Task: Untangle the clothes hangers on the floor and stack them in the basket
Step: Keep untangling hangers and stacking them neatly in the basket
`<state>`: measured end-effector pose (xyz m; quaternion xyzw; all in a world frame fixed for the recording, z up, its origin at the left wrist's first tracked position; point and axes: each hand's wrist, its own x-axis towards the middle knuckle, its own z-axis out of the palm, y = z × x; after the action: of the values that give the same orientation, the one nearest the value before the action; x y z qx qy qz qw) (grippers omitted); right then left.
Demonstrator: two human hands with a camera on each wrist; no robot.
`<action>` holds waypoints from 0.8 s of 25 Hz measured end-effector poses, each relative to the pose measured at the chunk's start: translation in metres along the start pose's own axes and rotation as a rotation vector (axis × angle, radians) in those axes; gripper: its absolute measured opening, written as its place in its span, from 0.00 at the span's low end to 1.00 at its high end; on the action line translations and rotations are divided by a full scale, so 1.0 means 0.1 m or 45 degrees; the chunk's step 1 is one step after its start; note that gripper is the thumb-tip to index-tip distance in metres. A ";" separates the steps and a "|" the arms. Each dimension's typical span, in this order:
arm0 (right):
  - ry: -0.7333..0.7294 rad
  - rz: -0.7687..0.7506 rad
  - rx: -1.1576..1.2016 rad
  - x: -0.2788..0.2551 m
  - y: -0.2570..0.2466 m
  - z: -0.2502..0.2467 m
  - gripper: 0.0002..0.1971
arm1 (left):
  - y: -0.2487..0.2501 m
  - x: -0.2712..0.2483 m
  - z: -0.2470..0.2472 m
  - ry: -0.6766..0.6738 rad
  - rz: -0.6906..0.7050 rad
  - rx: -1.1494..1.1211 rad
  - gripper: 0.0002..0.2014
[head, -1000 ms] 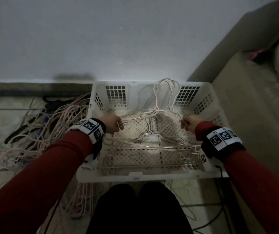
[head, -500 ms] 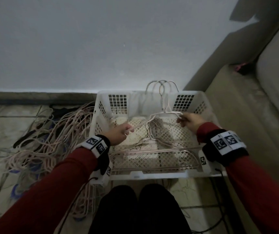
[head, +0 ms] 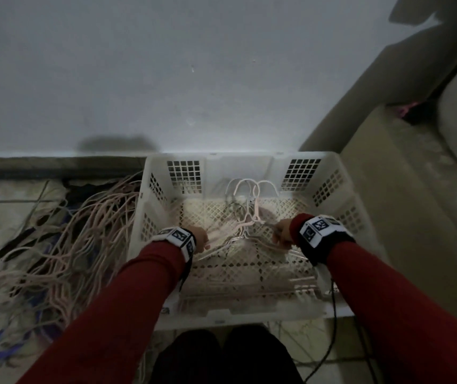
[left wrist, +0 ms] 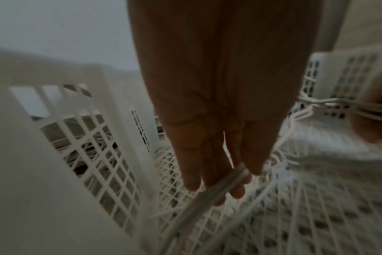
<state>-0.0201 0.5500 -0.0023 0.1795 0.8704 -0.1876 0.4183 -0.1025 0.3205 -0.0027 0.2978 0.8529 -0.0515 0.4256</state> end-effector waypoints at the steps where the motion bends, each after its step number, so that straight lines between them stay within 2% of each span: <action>1: 0.018 0.029 -0.053 0.25 0.15 0.07 0.10 | -0.01 0.06 0.06 -0.042 -0.016 0.062 0.19; 3: 0.077 0.046 -0.338 0.93 0.57 0.33 0.20 | -0.01 0.16 0.18 -0.106 -0.046 0.138 0.21; 4: 0.090 0.107 -0.354 1.01 0.60 0.41 0.20 | -0.01 0.19 0.22 -0.111 -0.055 0.150 0.20; 6: 0.062 0.088 -0.349 0.54 0.36 0.34 0.15 | 0.03 0.19 0.24 -0.096 -0.044 0.154 0.18; 9: 0.084 0.046 -0.310 -0.02 0.08 0.21 0.18 | 0.09 0.09 0.17 -0.038 -0.048 0.125 0.18; 11: 0.087 -0.012 -0.207 -0.06 0.00 0.14 0.21 | 0.12 -0.07 0.06 0.039 -0.008 0.057 0.21; 15: 0.202 -0.224 -0.133 -0.48 -0.37 -0.08 0.22 | 0.10 -0.67 -0.18 0.277 0.146 -0.248 0.22; 18: 0.387 -0.405 -0.058 -0.78 -0.62 -0.09 0.19 | 0.00 -1.23 -0.09 0.495 0.264 -0.448 0.21; 20: 0.430 -0.502 -0.020 -0.91 -0.83 -0.05 0.17 | -0.14 -1.63 0.11 0.630 0.292 -0.539 0.20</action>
<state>-0.0089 0.4664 0.0878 0.0317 0.9476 -0.2261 0.2236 -0.0278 0.2298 0.1112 0.3002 0.8830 0.2486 0.2614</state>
